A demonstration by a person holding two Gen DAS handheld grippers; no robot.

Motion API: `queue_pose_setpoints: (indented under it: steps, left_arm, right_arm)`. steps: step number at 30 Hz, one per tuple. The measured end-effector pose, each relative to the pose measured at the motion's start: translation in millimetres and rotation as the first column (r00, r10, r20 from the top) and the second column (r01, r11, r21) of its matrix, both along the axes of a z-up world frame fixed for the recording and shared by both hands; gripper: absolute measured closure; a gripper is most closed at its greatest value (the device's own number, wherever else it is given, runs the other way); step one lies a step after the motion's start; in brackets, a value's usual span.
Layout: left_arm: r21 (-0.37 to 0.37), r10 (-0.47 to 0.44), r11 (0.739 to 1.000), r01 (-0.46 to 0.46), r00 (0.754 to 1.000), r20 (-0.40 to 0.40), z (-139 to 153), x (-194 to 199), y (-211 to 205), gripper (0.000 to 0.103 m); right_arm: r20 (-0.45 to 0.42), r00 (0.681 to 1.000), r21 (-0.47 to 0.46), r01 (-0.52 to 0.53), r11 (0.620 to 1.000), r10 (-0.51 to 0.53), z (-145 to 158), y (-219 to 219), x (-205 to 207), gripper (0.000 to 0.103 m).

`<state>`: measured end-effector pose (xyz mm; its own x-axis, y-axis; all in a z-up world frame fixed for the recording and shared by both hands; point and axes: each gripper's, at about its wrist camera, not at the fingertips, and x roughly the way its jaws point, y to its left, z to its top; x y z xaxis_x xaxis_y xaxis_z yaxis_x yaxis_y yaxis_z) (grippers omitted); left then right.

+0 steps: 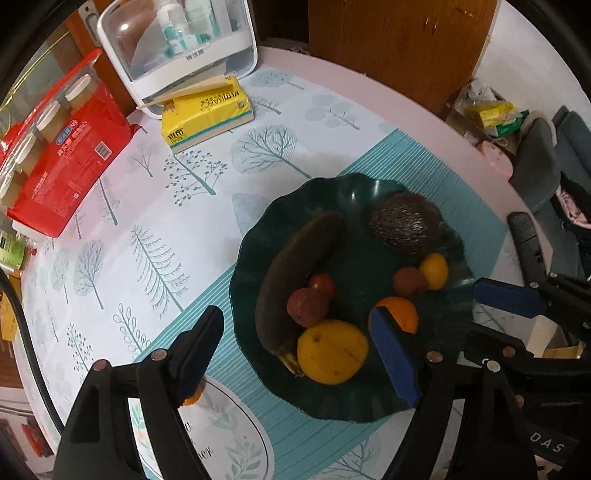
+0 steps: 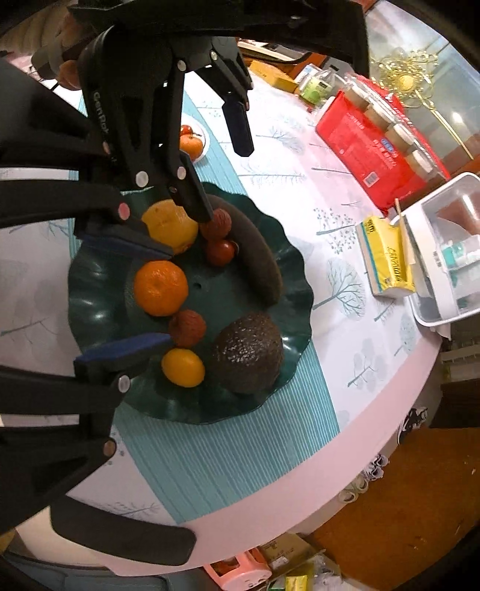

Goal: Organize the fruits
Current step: 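Open left tool over the green plate while right tool releases its lychee there, then withdraw both tools back to the white plate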

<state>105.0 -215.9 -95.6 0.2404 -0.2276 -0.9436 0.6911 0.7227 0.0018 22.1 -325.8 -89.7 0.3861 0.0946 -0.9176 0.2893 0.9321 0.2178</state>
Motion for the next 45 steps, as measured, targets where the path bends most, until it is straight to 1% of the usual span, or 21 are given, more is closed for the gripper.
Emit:
queue_pose_setpoints:
  steps: [7, 10, 14, 17, 20, 22, 26, 28, 31, 34, 41, 43, 45]
  left_arm:
    - [-0.085, 0.008, 0.996, -0.011, 0.999, -0.034, 31, -13, 25, 0.022]
    - [-0.123, 0.017, 0.992, -0.02, 1.0, -0.021, 48, -21, 44, 0.022]
    - [-0.153, 0.038, 0.988, -0.036, 0.999, 0.015, 67, -32, 72, 0.021]
    - [-0.175, 0.063, 0.983, -0.054, 0.997, 0.045, 80, -37, 98, 0.021]
    - [-0.187, 0.092, 0.98, -0.072, 0.991, 0.1, 93, -43, 128, 0.021]
    - [-0.198, 0.127, 0.975, -0.101, 0.984, 0.126, 100, -44, 152, 0.021]
    - [-0.234, 0.204, 0.957, -0.171, 0.971, 0.125, 105, -43, 195, 0.021]
    - [-0.243, 0.256, 0.945, -0.219, 0.958, 0.13, 103, -43, 220, 0.021]
    - [-0.24, 0.306, 0.933, -0.268, 0.942, 0.139, 96, -45, 247, 0.021]
    - [-0.24, 0.352, 0.917, -0.317, 0.928, 0.122, 79, -48, 272, 0.021]
    - [-0.203, 0.415, 0.895, -0.398, 0.909, 0.049, 28, -59, 296, 0.021]
    - [-0.198, 0.436, 0.884, -0.424, 0.9, 0.018, 10, -61, 301, 0.021]
    - [-0.202, 0.458, 0.87, -0.451, 0.889, -0.013, -4, -61, 304, 0.021]
  right_arm:
    - [0.066, 0.997, -0.051, 0.039, 0.998, -0.036, 29, 9, -20, 0.055]
    - [0.114, 0.993, -0.068, 0.044, 0.997, -0.036, 43, 19, -28, 0.051]
    - [0.158, 0.987, -0.088, 0.047, 0.995, -0.033, 59, 36, -32, 0.05]
    - [0.194, 0.981, -0.083, 0.03, 0.996, -0.014, 71, 53, -30, 0.05]
    - [0.234, 0.972, -0.096, 0.002, 0.995, 0.021, 84, 75, -27, 0.05]
    - [0.256, 0.965, -0.116, -0.026, 0.993, 0.055, 91, 93, -23, 0.05]
    - [0.279, 0.954, -0.149, -0.074, 0.986, 0.113, 97, 122, -15, 0.05]
    - [0.286, 0.948, -0.152, -0.099, 0.983, 0.139, 98, 136, -9, 0.05]
    - [0.292, 0.94, -0.153, -0.136, 0.979, 0.176, 97, 157, 1, 0.05]
    - [0.284, 0.938, -0.164, -0.159, 0.974, 0.201, 90, 175, 10, 0.051]
    - [0.212, 0.951, -0.145, -0.198, 0.969, 0.226, 57, 197, 31, 0.051]
    - [0.194, 0.952, -0.146, -0.211, 0.967, 0.237, 48, 202, 36, 0.051]
    - [0.167, 0.953, -0.141, -0.23, 0.963, 0.252, 32, 208, 44, 0.051]
